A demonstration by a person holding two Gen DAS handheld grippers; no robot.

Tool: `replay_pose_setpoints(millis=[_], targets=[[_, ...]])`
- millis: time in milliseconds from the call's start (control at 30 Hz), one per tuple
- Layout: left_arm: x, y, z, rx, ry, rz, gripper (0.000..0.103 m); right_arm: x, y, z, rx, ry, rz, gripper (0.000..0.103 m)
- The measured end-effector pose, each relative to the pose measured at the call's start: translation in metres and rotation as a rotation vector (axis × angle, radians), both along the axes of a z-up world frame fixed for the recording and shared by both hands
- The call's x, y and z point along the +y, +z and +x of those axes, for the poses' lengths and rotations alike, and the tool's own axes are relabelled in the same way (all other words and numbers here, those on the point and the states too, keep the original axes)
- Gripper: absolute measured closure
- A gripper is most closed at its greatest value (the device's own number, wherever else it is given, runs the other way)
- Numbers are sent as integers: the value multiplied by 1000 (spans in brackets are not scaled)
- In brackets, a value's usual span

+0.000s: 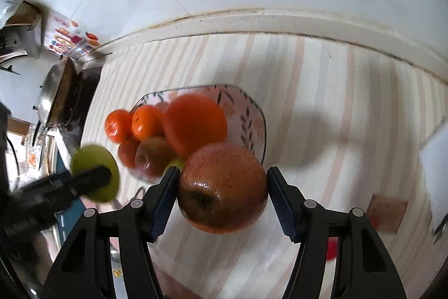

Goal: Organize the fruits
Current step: 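Carry the green apple and red apple to the plate with both tools, then open both tools over the plate and withdraw them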

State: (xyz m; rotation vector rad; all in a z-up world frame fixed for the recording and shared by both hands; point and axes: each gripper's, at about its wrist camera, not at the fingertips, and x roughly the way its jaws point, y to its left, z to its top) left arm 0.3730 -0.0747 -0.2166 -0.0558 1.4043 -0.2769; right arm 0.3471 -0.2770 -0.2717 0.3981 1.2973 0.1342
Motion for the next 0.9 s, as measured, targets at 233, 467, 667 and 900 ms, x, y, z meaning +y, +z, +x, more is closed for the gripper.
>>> replay_pose_setpoints(millis=[233, 467, 667, 900], targets=[[-14, -36, 51, 100, -23, 56, 48, 15, -37, 12, 66, 14, -39, 37], [-20, -67, 69, 191, -22, 72, 48, 9, -52, 11, 77, -16, -7, 36], [-21, -75, 74, 199, -13, 104, 47, 5, -52, 14, 91, -32, 25, 35], [-18, -70, 71, 198, -6, 74, 27, 5, -45, 22, 76, -34, 40, 21]])
